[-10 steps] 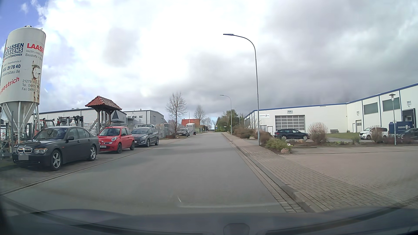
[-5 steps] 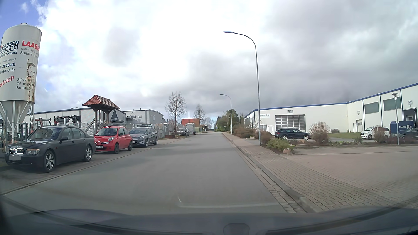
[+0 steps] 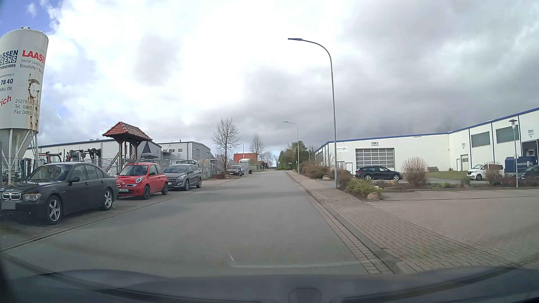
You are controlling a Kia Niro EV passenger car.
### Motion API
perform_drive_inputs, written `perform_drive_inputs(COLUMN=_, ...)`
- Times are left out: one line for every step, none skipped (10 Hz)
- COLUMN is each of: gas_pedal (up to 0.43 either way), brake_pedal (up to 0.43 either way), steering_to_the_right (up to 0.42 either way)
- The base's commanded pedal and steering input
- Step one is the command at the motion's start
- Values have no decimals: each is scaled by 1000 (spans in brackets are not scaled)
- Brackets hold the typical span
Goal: Follow the waypoints while adhering to traffic rules and regulations
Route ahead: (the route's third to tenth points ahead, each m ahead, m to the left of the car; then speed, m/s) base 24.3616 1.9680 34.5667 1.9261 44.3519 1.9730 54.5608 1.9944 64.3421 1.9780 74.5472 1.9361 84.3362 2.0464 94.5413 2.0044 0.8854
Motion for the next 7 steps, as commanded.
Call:
perform_drive_inputs(gas_pedal=0, brake_pedal=0, steering_to_the_right=2)
perform_drive_inputs(gas_pedal=0, brake_pedal=0, steering_to_the_right=2)
perform_drive_inputs(gas_pedal=0, brake_pedal=0, steering_to_the_right=2)
perform_drive_inputs(gas_pedal=0, brake_pedal=0, steering_to_the_right=2)
perform_drive_inputs(gas_pedal=0, brake_pedal=0, steering_to_the_right=3)
perform_drive_inputs(gas_pedal=0, brake_pedal=0, steering_to_the_right=9)
perform_drive_inputs(gas_pedal=0, brake_pedal=0, steering_to_the_right=17)
